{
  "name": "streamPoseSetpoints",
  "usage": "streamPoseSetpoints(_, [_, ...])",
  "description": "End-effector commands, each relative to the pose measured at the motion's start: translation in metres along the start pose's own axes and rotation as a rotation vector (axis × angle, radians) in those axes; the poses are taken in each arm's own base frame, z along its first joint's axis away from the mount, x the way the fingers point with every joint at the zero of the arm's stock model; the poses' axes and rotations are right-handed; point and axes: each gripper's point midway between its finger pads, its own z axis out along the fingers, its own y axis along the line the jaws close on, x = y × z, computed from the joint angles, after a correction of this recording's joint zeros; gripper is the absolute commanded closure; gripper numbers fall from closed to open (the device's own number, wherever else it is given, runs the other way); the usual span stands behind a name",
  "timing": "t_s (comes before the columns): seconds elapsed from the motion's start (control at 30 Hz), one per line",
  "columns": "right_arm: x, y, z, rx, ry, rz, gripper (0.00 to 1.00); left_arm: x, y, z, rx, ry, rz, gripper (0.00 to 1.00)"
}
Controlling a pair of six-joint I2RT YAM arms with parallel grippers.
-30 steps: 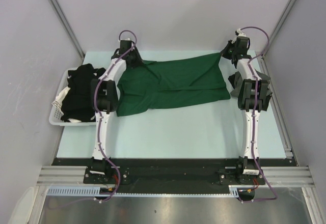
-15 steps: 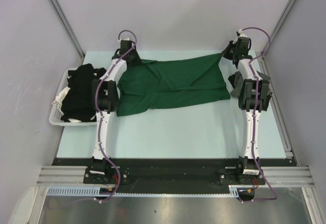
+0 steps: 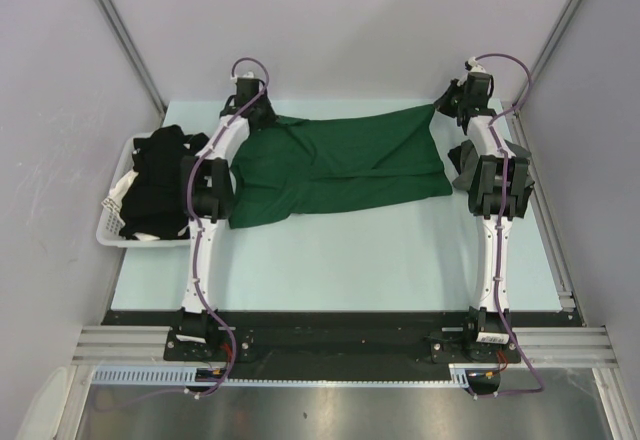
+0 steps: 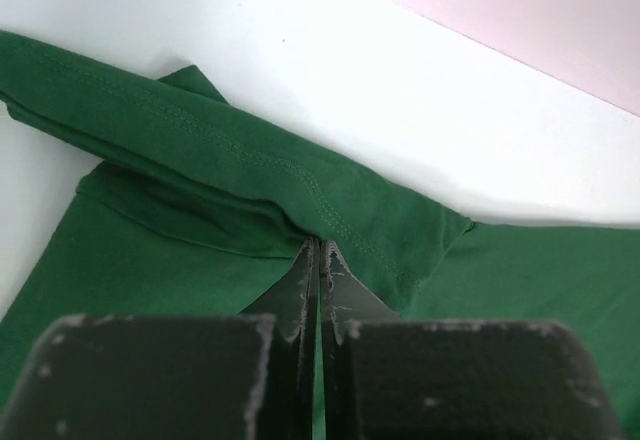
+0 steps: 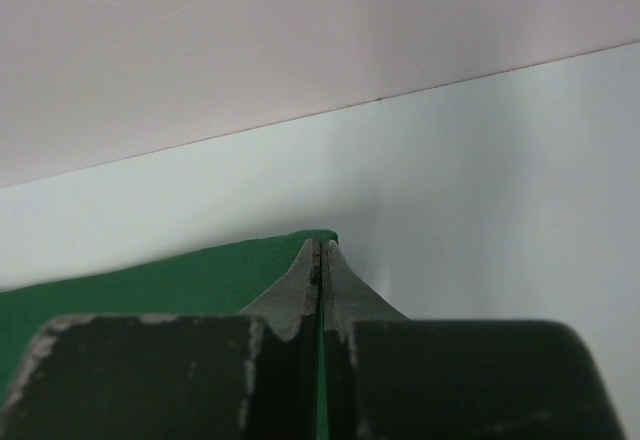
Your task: Fold and stack the t-shirts
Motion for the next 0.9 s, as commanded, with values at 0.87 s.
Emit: streamPoseSetpoints(0.87, [-0.067, 0.05, -0.036, -0.032, -0.117, -0.114, 1.0, -0.112, -0.041, -0.116, 0.051, -0.205, 0.151, 1.0])
